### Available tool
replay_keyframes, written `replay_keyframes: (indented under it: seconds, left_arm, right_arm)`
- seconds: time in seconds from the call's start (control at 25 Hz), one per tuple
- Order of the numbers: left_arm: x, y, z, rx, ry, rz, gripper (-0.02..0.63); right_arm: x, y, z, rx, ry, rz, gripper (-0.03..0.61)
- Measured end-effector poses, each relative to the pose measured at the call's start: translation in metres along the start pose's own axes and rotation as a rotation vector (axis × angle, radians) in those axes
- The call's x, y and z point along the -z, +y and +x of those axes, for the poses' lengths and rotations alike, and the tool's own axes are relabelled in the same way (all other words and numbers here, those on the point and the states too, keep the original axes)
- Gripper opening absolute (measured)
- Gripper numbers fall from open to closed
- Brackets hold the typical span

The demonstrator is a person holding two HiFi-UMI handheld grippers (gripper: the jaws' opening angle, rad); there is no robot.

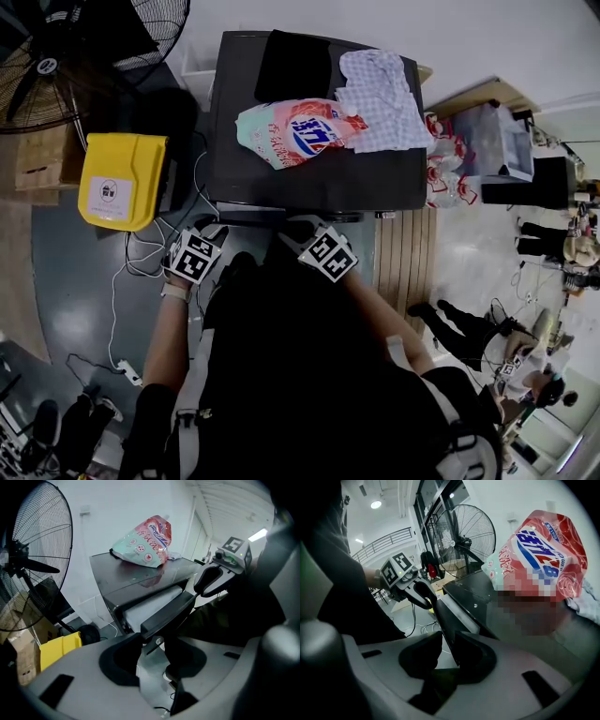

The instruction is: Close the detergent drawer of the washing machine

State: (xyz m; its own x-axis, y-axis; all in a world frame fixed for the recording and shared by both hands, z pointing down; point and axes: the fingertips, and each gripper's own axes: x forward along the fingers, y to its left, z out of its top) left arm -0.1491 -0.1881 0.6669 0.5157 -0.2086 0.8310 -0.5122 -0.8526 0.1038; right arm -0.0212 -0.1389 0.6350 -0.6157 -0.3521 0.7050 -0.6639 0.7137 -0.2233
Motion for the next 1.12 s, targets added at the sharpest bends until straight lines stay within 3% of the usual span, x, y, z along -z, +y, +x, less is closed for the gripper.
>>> replay_keyframes:
  seconds: [0.16, 0.68, 1.12]
  left_arm:
    - [-0.003, 0.005, 0.003, 0.006, 0.010, -0.018, 0.158]
    - [-0.012, 0.019, 0.010, -0.040, -0.024, -0.049, 0.170]
    - [0.004, 0.015, -0.001, -0.118, -0.111, -0.344, 0.176]
  right_arm:
    - [-0.005, -0.006, 0.002, 0.022, -0.003, 0.008, 0.098]
    - [-0.008, -0.022, 0.003, 0.107, -0.064, 0.183, 0.118]
    - [0.006, -0.017, -0.013, 0.195, -0.125, 0.317, 0.123]
